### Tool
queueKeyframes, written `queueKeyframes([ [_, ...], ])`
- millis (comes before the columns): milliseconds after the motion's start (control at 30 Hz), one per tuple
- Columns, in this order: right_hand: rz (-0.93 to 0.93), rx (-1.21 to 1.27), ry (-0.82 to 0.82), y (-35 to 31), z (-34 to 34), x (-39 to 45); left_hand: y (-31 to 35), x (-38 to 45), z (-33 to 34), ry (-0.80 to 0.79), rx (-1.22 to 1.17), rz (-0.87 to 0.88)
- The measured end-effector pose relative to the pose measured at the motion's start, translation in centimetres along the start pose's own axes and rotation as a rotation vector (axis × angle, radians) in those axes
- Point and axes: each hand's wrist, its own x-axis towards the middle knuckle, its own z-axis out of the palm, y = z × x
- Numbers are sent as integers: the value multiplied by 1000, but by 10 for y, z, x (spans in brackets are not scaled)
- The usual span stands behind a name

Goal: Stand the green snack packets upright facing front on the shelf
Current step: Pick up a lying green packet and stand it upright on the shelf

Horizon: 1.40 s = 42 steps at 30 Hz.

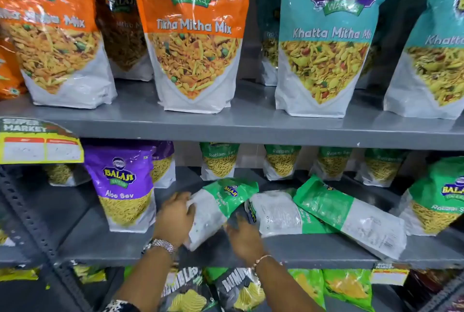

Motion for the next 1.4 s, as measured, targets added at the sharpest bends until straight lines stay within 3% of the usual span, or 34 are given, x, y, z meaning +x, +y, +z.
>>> queueKeyframes([
  [100, 89, 188, -18, 3, 2, 23, -2, 12, 20, -131, 125, -98],
  [367, 182, 434, -123, 5, 14, 59, 16, -25, 52, -24, 250, -126],
  [500, 238, 428, -75, 6, 19, 63, 41, -41, 52, -88, 178, -240],
  [600, 248, 449, -42, 10, 19, 64, 35, -37, 38, -79, 111, -407],
  [667, 224, 500, -1, 12, 19, 61, 23, -30, 37, -44, -12, -430],
  [767, 92, 262, 34, 15, 26, 54, 15, -32, 44, -102, -203, -370],
  [867, -34, 56, 62, 23, 37, 48, 12, -41, 56, -47, -248, -337],
  [1033, -46, -83, -36, 35, 41, 62, 6, -46, 65, 0, -281, -343],
  [1133, 34, -97, -70, 37, 34, 66, -1, -46, 65, -42, -478, -428],
  [1267, 154, 293, 45, 31, 30, 58, -16, -30, 54, -189, -855, -732],
  [1400, 312, 717, -181, 30, 19, 55, -25, -26, 46, -467, -1154, -765],
])
